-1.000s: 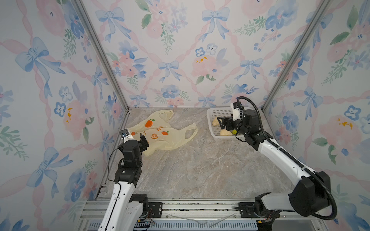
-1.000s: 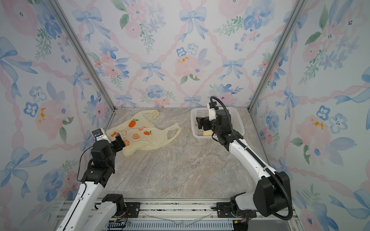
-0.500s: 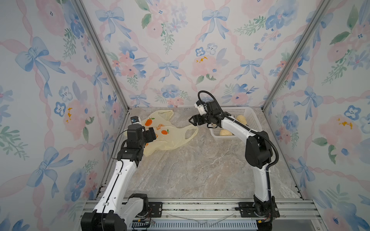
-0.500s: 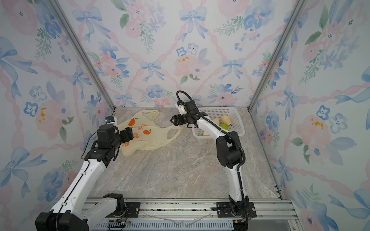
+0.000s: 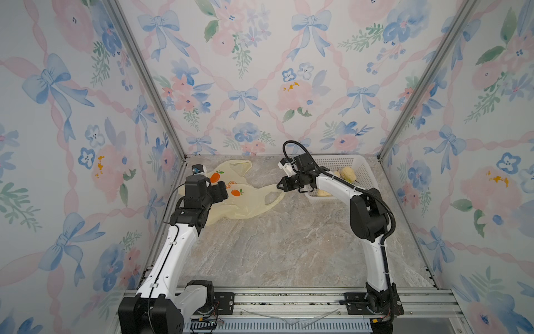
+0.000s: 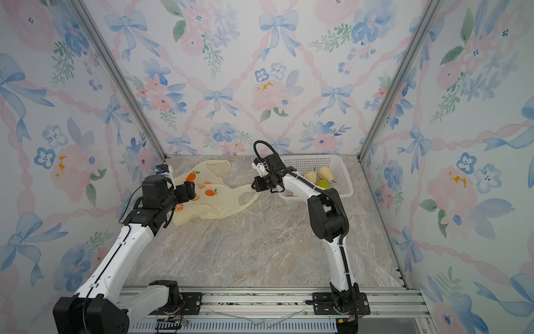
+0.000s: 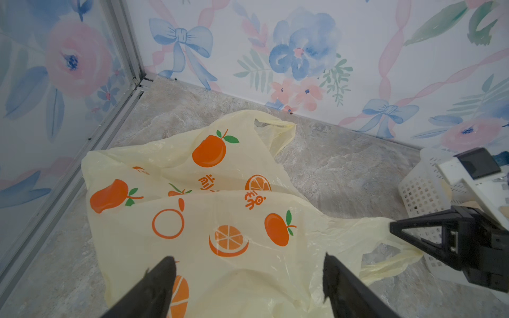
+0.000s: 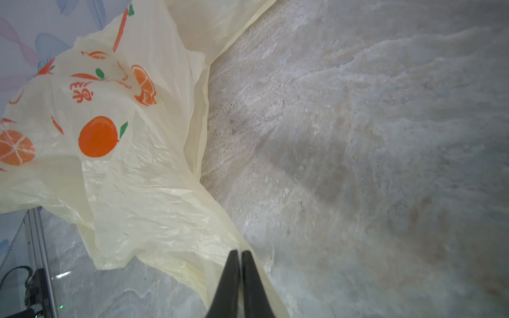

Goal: Place the pears into plastic bags & tie knots
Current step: Move the plastic bag to the center of the board, then pick up the plastic bag at the center of the board.

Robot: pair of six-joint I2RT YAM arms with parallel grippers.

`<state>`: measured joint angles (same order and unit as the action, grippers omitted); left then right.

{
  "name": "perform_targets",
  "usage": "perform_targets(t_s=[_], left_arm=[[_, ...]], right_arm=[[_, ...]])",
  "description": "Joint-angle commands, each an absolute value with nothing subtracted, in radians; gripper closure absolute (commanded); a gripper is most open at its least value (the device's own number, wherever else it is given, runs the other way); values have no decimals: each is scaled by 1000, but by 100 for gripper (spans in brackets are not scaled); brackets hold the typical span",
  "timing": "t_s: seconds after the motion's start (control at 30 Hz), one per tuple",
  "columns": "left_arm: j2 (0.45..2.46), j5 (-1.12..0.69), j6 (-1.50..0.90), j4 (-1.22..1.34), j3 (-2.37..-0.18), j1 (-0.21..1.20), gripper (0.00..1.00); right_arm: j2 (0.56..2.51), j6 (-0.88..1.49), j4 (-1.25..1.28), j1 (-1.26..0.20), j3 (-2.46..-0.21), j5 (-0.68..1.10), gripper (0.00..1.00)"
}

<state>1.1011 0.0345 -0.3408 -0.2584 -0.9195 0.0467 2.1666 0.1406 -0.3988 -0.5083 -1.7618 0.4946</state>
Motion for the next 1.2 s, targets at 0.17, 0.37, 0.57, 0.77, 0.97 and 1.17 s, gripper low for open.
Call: perform_targets(t_s=[0.17, 0.37, 0.57, 0.77, 0.97, 1.17], left_arm=[[1254, -13, -395, -296, -1082, 101, 15], [1453, 44, -416, -462, -1295, 217, 18], [1618, 213, -388, -735, -1493, 308, 18], [1664, 279, -378, -851, -1487, 322, 15], [1728, 313, -329, -925, -1468, 354, 6], [1820, 405, -322, -984, -1501, 405, 2]], right_arm=[[1850, 167, -334, -613, -1469, 513, 98], [1727, 198, -298, -740, -1365, 462, 97], [1661, 226, -228, -867, -1325, 383, 97], [1593, 218, -147, -936, -1277, 296, 96], [1578, 205, -135, -945, -1273, 285, 95], [1567, 198, -125, -959, -1269, 271, 94]])
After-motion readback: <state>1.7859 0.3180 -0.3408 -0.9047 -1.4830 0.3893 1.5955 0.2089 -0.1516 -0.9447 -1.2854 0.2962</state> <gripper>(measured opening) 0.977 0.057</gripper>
